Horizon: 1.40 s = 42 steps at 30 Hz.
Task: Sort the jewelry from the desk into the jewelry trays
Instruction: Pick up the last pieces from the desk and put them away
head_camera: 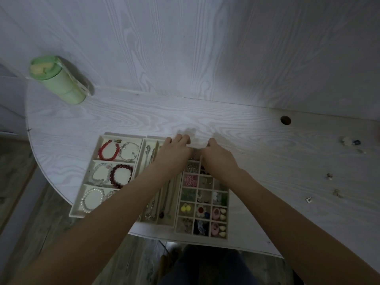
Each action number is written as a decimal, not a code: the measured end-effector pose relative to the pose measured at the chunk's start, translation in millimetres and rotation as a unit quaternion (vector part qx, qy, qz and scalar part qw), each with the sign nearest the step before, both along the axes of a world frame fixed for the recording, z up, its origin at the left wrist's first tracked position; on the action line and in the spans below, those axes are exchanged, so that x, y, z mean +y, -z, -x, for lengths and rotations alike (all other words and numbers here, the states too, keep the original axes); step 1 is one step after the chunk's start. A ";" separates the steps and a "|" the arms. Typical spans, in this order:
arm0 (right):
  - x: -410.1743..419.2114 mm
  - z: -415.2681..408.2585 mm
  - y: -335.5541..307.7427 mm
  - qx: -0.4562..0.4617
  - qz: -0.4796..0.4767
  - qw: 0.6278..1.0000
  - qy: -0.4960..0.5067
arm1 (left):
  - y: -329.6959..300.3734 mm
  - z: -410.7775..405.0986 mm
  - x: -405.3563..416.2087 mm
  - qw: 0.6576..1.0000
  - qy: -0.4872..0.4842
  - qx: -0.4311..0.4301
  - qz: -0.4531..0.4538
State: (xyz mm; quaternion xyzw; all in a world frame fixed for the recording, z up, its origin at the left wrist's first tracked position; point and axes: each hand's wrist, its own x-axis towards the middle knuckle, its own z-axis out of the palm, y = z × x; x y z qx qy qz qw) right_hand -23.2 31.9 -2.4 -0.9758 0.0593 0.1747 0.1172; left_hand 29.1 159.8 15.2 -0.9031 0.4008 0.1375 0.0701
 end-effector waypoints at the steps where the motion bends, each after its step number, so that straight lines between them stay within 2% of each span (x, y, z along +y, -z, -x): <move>1: -5.6 1.3 -2.7 -0.006 -0.018 1.000 0.011 | -3.9 1.2 -3.3 1.000 -0.015 0.015 0.012; 6: -55.3 21.4 -20.0 -0.022 -0.113 0.988 0.105 | -18.9 12.6 -38.4 0.995 -0.073 0.042 0.057; 11: -122.3 65.3 -24.0 -0.050 -0.124 0.976 0.169 | -26.3 42.2 -110.4 0.986 -0.097 0.074 0.116; 16: -194.1 128.2 -14.3 -0.057 -0.110 0.967 0.224 | -16.8 88.8 -194.4 0.977 -0.086 0.100 0.165; 23: -286.9 206.9 9.3 -0.065 -0.131 0.932 0.331 | 16.4 147.1 -283.6 0.973 -0.022 0.178 0.145; 27: -313.7 229.8 24.4 -0.069 -0.163 0.929 0.326 | 41.1 169.1 -311.8 0.973 0.033 0.191 0.122; 32: -320.8 235.2 37.2 -0.060 -0.182 0.932 0.307 | 56.9 183.9 -326.7 0.967 0.006 0.212 0.144; 42: -316.9 226.9 46.6 -0.126 -0.239 0.919 0.286 | 65.5 190.5 -329.5 0.973 0.009 0.149 0.173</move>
